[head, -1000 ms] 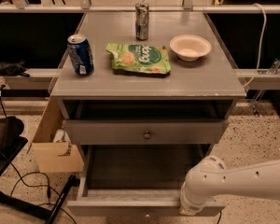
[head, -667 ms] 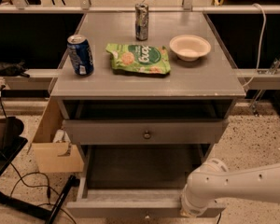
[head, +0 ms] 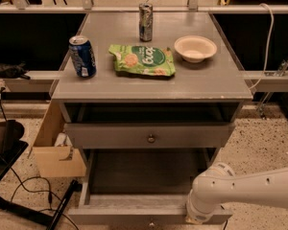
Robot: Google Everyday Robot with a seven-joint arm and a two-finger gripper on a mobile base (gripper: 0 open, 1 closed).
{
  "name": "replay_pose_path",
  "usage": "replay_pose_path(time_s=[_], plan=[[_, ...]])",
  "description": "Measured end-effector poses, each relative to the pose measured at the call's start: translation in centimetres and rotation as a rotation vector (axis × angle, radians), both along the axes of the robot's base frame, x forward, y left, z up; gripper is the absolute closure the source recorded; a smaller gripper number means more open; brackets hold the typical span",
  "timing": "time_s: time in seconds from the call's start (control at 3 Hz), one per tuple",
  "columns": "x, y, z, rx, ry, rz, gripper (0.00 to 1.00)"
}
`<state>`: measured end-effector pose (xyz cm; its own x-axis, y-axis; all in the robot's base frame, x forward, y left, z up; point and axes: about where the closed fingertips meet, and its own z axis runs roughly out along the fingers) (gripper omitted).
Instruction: Open middle drawer
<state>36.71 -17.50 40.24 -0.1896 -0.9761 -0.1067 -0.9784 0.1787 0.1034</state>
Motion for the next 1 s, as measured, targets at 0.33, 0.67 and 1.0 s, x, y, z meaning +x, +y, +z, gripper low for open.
replay_pose_path(time_s=[0.33, 0.67, 1.0], plan=[[0.14, -0.03, 0.01, 0.0, 0.0, 0.0, 1.0], [-0.23, -0.16, -0.03, 0.002, 0.008, -0.005, 1.0], [0.12, -0.04, 0.07, 0.003, 0.007, -0.005, 1.0]])
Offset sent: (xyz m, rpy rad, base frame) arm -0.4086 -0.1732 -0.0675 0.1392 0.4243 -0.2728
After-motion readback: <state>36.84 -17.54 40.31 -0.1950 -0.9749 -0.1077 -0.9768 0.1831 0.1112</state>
